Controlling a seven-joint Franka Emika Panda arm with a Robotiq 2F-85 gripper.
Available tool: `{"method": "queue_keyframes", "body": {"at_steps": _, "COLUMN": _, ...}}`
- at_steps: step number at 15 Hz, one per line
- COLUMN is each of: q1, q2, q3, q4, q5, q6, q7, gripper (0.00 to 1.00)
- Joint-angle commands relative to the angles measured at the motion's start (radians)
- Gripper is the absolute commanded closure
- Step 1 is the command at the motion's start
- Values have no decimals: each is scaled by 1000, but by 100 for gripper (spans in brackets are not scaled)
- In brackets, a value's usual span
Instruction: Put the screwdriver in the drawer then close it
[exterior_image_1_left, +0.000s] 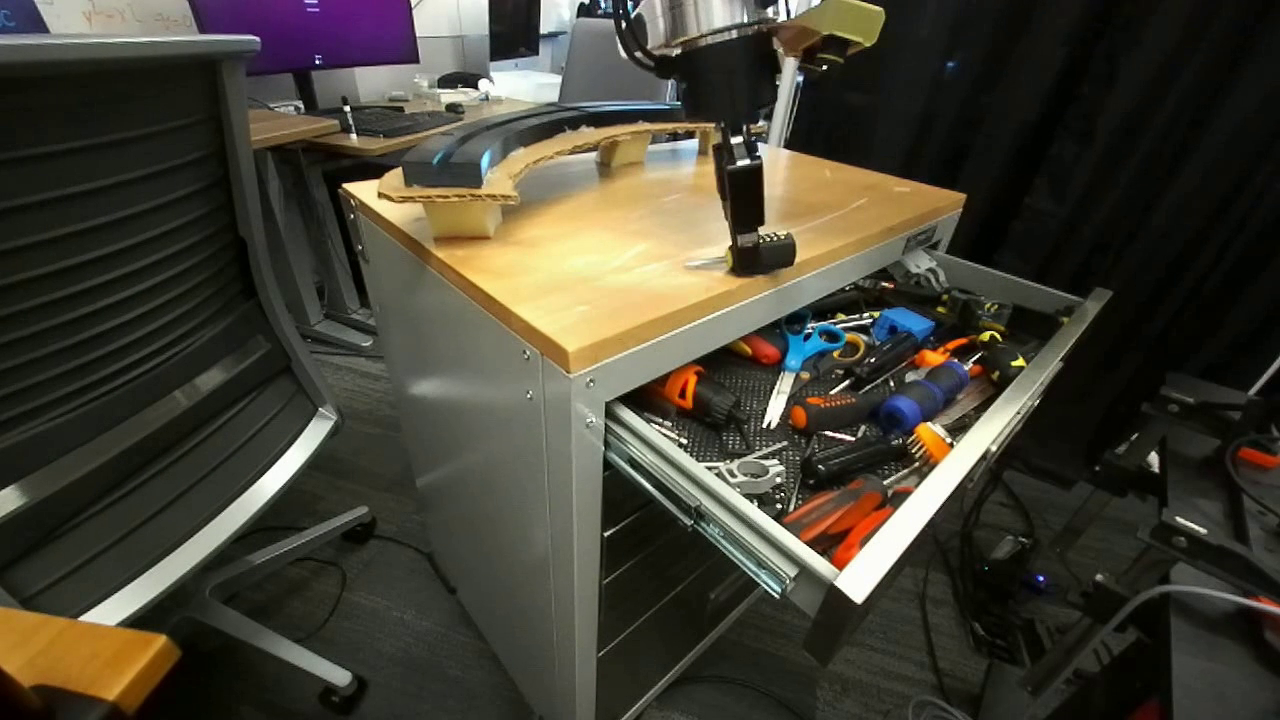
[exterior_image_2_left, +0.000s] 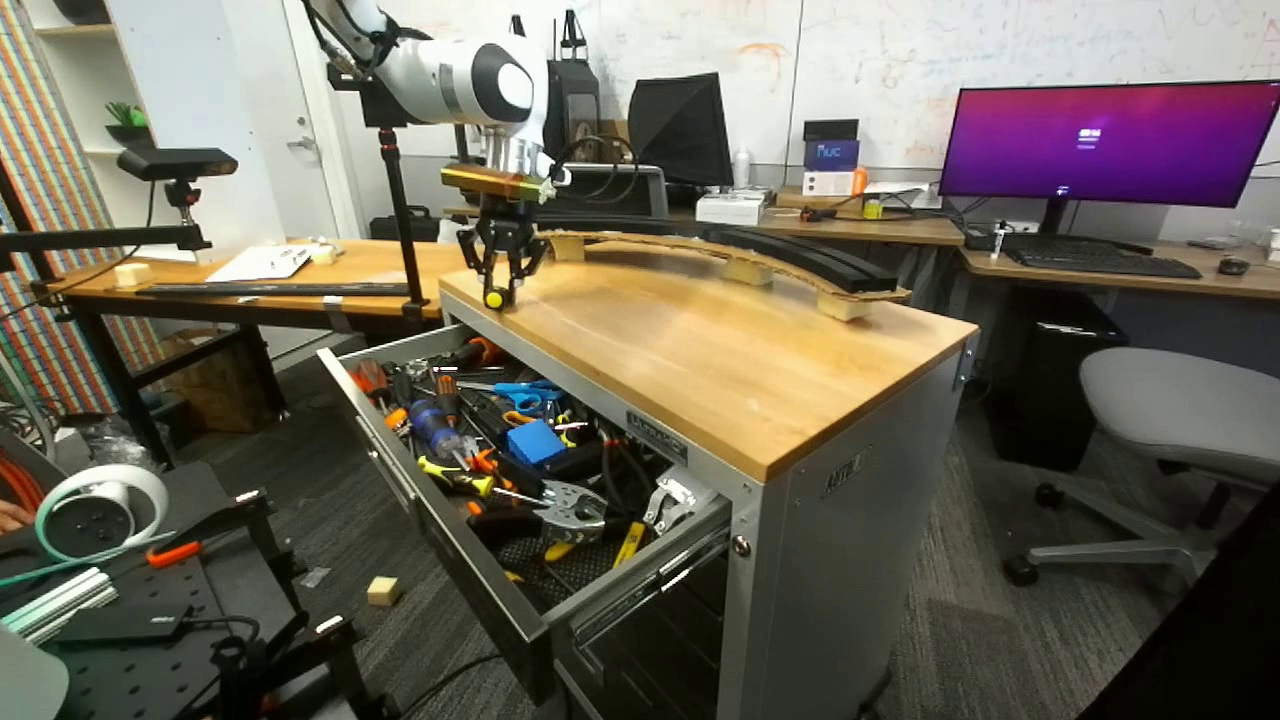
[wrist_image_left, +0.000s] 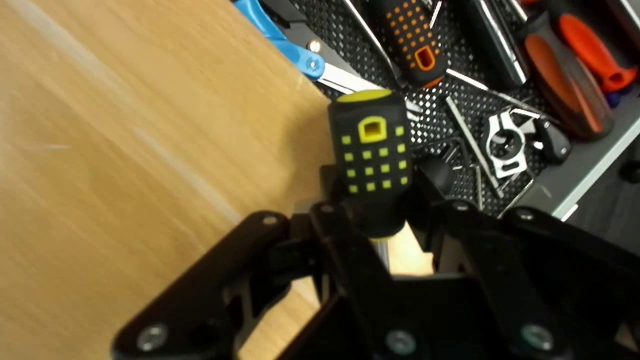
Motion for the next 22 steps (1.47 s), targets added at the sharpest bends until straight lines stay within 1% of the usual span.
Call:
{"method": "queue_keyframes", "body": {"at_steps": 1, "q1": -14, "q2": -65, "q3": 41, "q4": -82, "q5": -18, "q6": -39, "q7": -156, "gripper": 88}}
{"method": "queue_keyframes", "body": {"at_steps": 2, "q1": -13, "q2": -69, "q3": 46, "q4": -88, "q5": -28, "q6": -53, "q7": -197, "gripper": 88}}
{"method": "queue_keyframes", "body": {"at_steps": 3, "q1": -14, "q2": -67, "q3": 50, "q4": -87, "q5": -36, "q6": -71, "q7": -239, "gripper": 84}}
{"method": "queue_keyframes", "body": {"at_steps": 4, "q1": -14, "q2": -65, "q3": 55, "q4": -85, "q5": -46, "q6": -91, "q7": -280, "gripper": 41}}
{"method": "queue_keyframes", "body": {"at_steps": 5, "q1": -12, "q2": -64, "q3": 56, "q4": -87, "q5": -63, "q6": -99, "q7": -306, "gripper": 39}}
{"method": "queue_keyframes", "body": {"at_steps": 6, "q1": -7, "q2": -66, "q3": 51, "q4": -90, "q5": -74, "q6": -103, "q7": -303, "gripper": 33}}
{"method": "queue_keyframes", "body": {"at_steps": 7, "q1": 5, "q2": -79, "q3": 35, "q4": -104, "q5": -85, "q6": -100, "q7": -237, "gripper": 27}}
{"method": "queue_keyframes", "body": {"at_steps": 8, "q1": 5, "q2": -88, "q3": 30, "q4": -120, "q5": -92, "q6": -97, "q7": -208, "gripper": 18}}
{"method": "queue_keyframes", "body": {"at_steps": 9, "q1": -4, "q2": -109, "q3": 27, "q4": -148, "q5": -68, "q6": -103, "q7": -162, "gripper": 9}}
{"method": "queue_keyframes", "body": {"at_steps": 10, "q1": -14, "q2": -130, "q3": 24, "q4": -181, "q5": -44, "q6": -105, "q7": -110, "gripper": 3}}
{"method": "queue_keyframes", "body": {"at_steps": 11, "q1": -31, "q2": -162, "q3": 20, "q4": -236, "q5": -15, "q6": -92, "q7": -76, "gripper": 0}}
{"method": "queue_keyframes", "body": {"at_steps": 13, "q1": -56, "q2": -225, "q3": 5, "q4": -368, "q5": 11, "q6": -28, "q7": -2, "gripper": 0}}
{"method": "queue_keyframes", "body": {"at_steps": 15, "q1": -72, "q2": -271, "q3": -11, "q4": -469, "q5": 37, "q6": 14, "q7": 70, "gripper": 0}}
{"method": "queue_keyframes", "body": {"at_steps": 19, "q1": -95, "q2": -376, "q3": -43, "q4": -689, "q5": 91, "q6": 120, "q7": 216, "gripper": 0}}
{"method": "queue_keyframes", "body": {"at_steps": 22, "q1": -111, "q2": -444, "q3": -64, "q4": -822, "q5": 160, "q6": 162, "q7": 298, "gripper": 0}}
